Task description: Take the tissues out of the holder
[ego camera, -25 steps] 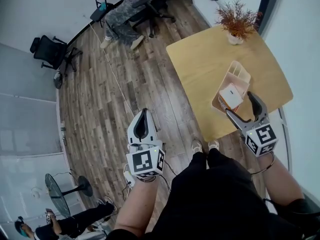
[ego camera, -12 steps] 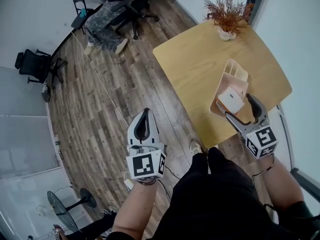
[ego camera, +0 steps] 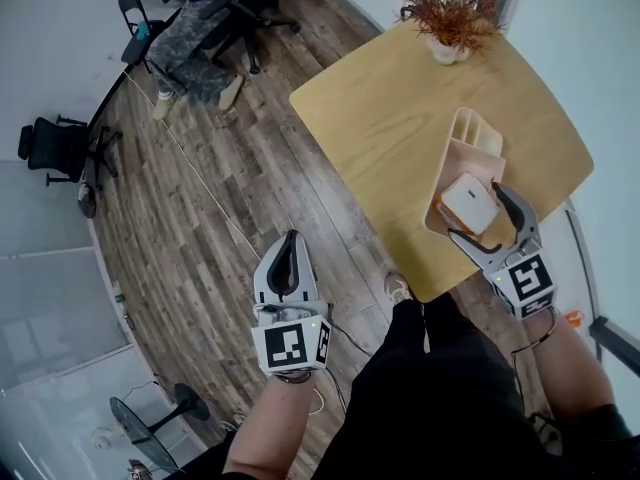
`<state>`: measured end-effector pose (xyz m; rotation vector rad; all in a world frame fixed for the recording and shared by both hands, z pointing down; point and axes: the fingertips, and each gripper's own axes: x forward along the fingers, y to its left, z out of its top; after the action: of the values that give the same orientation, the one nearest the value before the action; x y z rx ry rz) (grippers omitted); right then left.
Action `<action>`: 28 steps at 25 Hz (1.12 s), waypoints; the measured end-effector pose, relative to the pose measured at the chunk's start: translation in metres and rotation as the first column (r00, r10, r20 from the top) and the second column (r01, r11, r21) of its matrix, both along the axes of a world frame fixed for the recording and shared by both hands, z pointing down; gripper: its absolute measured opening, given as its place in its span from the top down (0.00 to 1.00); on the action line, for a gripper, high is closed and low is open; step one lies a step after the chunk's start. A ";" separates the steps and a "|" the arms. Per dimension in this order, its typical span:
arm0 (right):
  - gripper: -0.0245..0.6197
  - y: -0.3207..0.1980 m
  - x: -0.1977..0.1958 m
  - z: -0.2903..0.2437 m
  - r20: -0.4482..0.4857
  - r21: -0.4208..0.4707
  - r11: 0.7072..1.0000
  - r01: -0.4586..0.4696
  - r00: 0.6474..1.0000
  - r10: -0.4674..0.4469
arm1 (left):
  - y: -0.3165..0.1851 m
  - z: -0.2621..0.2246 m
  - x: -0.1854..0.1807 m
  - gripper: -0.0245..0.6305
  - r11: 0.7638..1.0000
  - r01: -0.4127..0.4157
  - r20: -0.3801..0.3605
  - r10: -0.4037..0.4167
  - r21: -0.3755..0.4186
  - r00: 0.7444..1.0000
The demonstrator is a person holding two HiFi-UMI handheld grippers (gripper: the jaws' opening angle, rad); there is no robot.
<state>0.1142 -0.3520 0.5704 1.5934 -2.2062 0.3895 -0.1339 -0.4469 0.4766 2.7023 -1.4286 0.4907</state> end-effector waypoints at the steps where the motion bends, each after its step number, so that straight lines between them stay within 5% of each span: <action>1: 0.30 0.000 0.001 0.003 -0.001 -0.008 1.000 -0.008 1.000 0.008 | 0.000 0.003 0.001 0.96 1.000 -0.003 0.000 0.003 -0.002 1.000; 16: 0.31 -0.012 0.004 0.030 0.018 -0.086 0.996 0.010 1.000 -0.009 | -0.006 0.028 0.004 0.96 0.999 -0.021 0.032 0.022 -0.035 0.999; 20: 0.49 -0.011 -0.002 0.031 0.010 -0.057 0.998 0.014 1.000 -0.014 | -0.007 0.031 -0.001 0.96 1.000 -0.006 0.057 0.008 -0.031 0.998; 28: 0.53 -0.010 -0.002 0.028 -0.009 -0.076 0.997 0.001 1.000 -0.002 | -0.005 0.014 -0.005 0.96 1.000 0.017 0.041 -0.017 -0.011 0.999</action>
<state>0.1119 -0.3619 0.5986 1.5509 -2.1587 0.4594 -0.1394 -0.4518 0.4905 2.6843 -1.4529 0.5547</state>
